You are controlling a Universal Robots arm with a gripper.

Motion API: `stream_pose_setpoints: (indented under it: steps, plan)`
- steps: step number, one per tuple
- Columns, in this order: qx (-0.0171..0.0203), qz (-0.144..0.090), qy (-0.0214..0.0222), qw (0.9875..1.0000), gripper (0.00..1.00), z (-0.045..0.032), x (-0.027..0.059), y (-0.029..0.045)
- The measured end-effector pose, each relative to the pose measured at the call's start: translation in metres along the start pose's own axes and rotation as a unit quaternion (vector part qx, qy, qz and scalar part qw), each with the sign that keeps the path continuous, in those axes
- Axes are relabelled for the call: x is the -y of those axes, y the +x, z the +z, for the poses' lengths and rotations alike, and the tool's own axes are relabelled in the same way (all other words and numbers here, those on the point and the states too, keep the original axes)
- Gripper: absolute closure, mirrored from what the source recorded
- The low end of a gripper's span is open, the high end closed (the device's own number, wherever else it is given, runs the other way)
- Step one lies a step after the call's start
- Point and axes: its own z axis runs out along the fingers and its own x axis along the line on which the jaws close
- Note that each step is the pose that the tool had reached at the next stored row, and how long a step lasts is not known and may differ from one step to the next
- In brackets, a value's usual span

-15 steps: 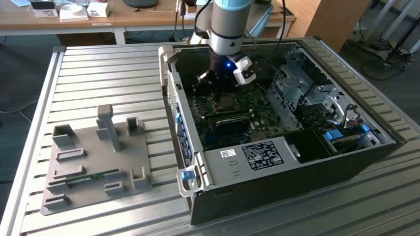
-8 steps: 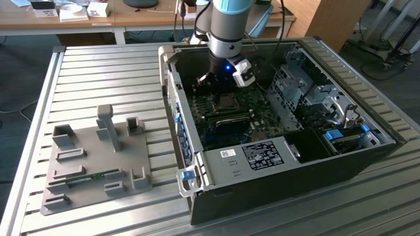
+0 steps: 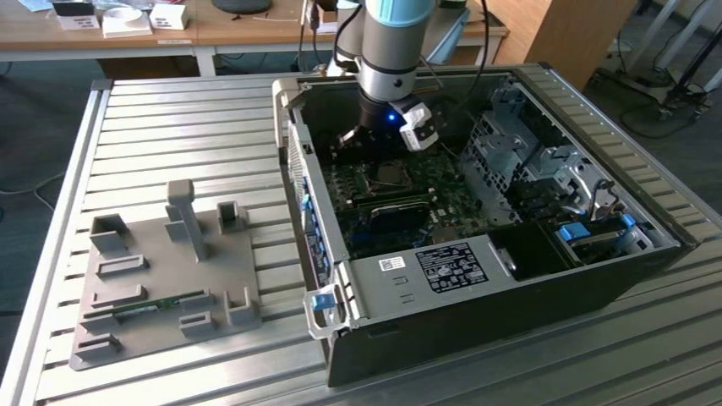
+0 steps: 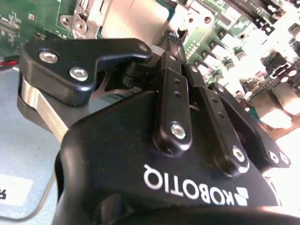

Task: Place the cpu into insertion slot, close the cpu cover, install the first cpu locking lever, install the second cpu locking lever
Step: 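Close the cpu cover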

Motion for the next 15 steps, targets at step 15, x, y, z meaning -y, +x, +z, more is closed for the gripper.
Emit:
stream_pose_setpoints:
  steps: [15]
  plan:
    - [-0.0004, 0.000, 0.0006, 1.0000, 0.89, 0.0056, 0.0007, 0.0005]
